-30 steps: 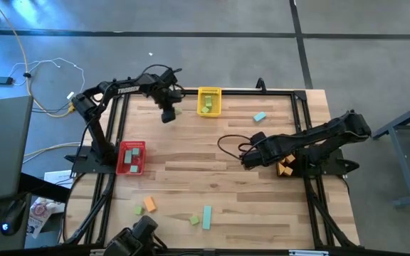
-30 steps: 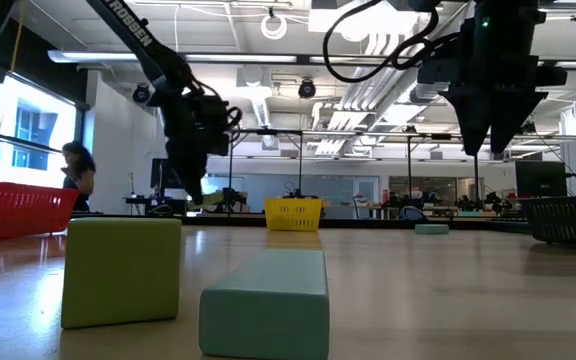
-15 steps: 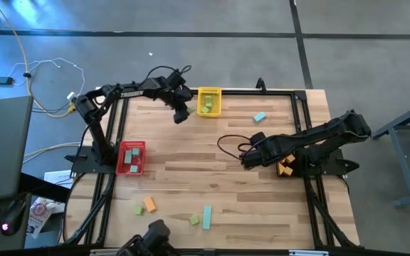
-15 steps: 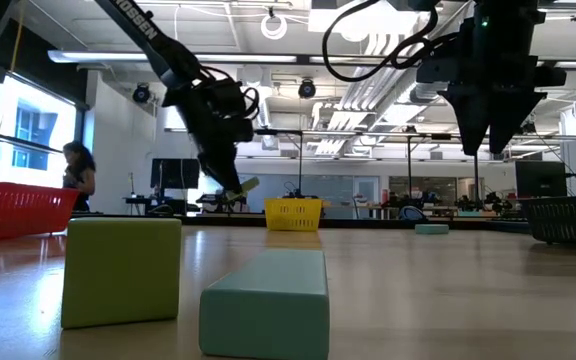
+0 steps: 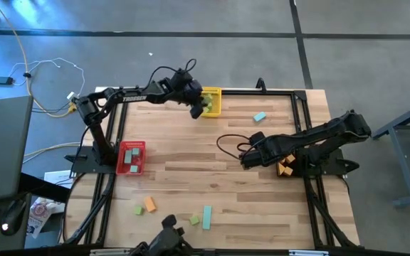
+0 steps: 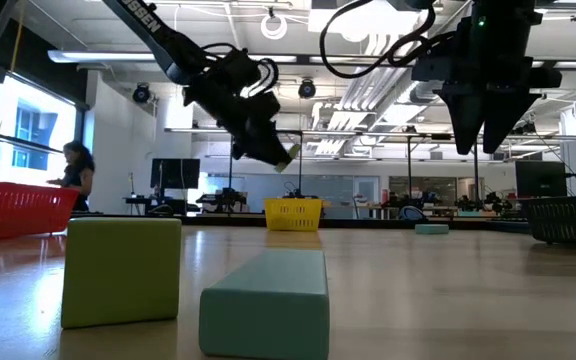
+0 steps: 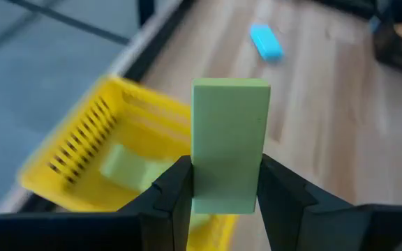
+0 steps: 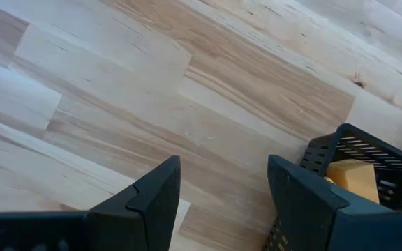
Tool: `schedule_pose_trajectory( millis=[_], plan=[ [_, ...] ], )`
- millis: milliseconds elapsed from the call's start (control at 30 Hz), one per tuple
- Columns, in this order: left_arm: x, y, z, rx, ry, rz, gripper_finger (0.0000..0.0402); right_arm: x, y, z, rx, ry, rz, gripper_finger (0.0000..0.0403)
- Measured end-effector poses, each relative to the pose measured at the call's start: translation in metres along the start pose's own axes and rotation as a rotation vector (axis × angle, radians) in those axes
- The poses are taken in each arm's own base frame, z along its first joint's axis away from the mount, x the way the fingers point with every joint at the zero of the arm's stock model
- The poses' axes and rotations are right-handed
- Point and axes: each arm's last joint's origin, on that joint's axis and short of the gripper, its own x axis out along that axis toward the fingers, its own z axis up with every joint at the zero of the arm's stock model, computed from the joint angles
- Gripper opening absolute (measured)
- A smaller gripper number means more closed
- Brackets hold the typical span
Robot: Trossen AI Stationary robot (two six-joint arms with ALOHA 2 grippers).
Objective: Sort & place blocks by color
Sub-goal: Put the green block into the yellow bin, then put the blue block into the red bin
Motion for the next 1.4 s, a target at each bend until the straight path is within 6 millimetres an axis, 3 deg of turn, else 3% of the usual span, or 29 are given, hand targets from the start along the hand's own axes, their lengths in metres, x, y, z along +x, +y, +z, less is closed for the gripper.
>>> schedule_pose_trajectory(
  millis=[333,867,1133,1400],
  plan=[
    [0.001,-0.002,0.005,-0.002,-0.040,0.071,0.0121,0.000,0.001,0.000,0.004,-0.002,0.011,0.0201],
    [0.001,-0.001,0.002,0.014,-0.011,0.122,0.0195,0.000,0.003,0.001,0.010,-0.004,0.028,0.0201],
    [0.001,-0.001,-0.002,0.036,0.039,0.118,0.0197,0.001,0.001,0.005,0.017,-0.056,0.010,0.0201],
    [-0.026,-0.012,0.002,0.085,0.101,0.097,0.0196,0.010,-0.007,0.031,0.013,-0.063,-0.027,0.0201]
  ],
)
